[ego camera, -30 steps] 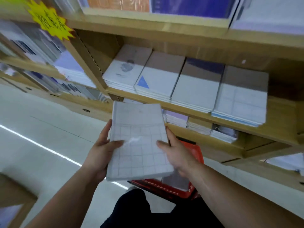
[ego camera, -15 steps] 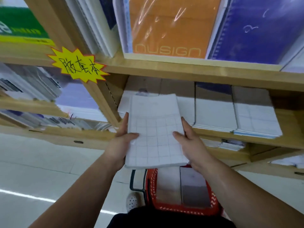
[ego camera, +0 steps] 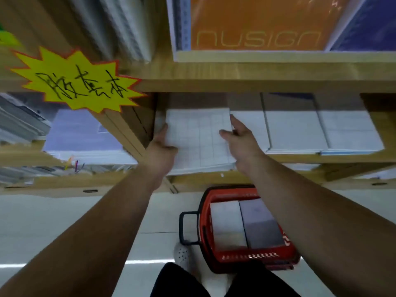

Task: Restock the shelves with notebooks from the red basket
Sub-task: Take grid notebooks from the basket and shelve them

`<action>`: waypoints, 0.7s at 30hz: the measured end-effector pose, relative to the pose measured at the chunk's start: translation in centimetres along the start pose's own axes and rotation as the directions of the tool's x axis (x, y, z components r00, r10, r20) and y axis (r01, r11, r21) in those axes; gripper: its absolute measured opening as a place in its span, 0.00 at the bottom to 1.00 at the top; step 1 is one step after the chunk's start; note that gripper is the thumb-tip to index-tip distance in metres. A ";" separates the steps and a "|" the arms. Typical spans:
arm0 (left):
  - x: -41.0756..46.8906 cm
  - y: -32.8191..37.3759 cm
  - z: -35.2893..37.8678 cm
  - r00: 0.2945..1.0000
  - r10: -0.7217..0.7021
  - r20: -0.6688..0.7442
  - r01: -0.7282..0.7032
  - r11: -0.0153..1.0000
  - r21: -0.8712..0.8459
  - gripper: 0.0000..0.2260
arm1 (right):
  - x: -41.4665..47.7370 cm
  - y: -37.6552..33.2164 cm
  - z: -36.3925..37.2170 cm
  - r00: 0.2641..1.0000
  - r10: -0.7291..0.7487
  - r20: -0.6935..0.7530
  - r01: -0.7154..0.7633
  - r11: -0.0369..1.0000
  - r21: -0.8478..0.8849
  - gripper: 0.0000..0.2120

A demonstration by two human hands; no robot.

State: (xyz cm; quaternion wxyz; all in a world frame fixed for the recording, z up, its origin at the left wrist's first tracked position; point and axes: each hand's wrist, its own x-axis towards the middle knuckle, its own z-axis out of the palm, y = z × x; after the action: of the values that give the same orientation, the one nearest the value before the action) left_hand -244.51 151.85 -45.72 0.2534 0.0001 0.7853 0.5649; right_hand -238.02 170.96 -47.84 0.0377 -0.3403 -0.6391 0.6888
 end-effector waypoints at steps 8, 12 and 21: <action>-3.6 -5.6 1.8 0.962 -0.067 -0.264 0.068 0.998 -0.005 0.23 | 3.7 0.6 2.0 0.991 -0.100 -0.086 0.086 0.984 -0.156 0.25; -2.9 -6.0 2.6 0.948 -0.142 -0.283 0.108 0.985 -0.134 0.25 | 6.1 0.2 3.4 0.977 -0.183 -0.109 0.152 0.957 -0.246 0.25; -3.2 -4.7 6.2 0.970 -0.193 -0.147 0.057 0.772 -0.634 0.40 | 5.9 2.4 0.6 0.974 -0.200 0.108 0.223 0.934 -0.278 0.21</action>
State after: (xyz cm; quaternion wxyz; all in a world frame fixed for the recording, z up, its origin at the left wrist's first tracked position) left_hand -237.86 154.72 -50.06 0.1946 -0.1939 0.5734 0.7718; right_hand -241.92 172.92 -52.51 0.0368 -0.2444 -0.7664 0.5928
